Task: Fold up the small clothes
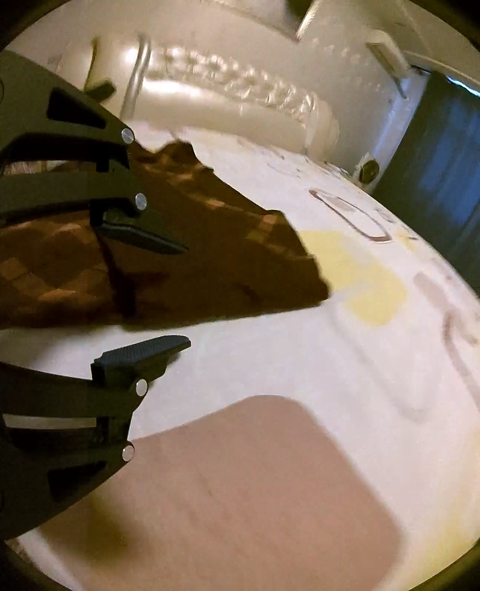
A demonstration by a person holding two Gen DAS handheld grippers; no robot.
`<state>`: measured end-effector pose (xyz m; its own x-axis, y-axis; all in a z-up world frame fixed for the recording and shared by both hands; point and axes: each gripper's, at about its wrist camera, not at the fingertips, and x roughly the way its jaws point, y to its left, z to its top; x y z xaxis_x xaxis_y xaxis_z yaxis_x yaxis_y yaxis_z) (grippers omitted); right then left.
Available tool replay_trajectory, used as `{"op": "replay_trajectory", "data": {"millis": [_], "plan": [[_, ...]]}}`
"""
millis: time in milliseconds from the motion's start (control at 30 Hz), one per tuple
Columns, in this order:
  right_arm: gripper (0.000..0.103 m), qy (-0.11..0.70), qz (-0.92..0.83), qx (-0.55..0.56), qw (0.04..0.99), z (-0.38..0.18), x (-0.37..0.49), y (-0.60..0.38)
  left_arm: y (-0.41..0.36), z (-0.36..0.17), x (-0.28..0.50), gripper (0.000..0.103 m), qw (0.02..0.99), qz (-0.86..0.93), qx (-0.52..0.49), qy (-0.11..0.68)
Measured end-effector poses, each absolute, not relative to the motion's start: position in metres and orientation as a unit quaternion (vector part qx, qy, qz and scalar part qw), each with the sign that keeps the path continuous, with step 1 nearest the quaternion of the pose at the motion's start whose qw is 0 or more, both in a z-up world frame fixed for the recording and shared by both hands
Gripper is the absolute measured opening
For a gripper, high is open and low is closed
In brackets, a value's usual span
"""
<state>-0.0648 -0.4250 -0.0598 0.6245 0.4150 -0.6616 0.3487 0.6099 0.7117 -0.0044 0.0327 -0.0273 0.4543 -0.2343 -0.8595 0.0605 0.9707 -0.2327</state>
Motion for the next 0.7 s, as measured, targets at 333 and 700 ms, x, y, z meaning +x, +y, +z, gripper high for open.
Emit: {"op": "replay_trajectory", "data": {"millis": [333,700], "plan": [[0.006,0.447,0.05,0.434,0.781,-0.078,-0.057,-0.436,0.03,-0.031,-0.01,0.099,0.856,-0.084,-0.055,0.507],[0.017,0.453,0.073,0.474,0.752,-0.085,-0.077,-0.448,0.029,-0.036,-0.008,0.099,0.858,-0.088,-0.041,0.505]]}}
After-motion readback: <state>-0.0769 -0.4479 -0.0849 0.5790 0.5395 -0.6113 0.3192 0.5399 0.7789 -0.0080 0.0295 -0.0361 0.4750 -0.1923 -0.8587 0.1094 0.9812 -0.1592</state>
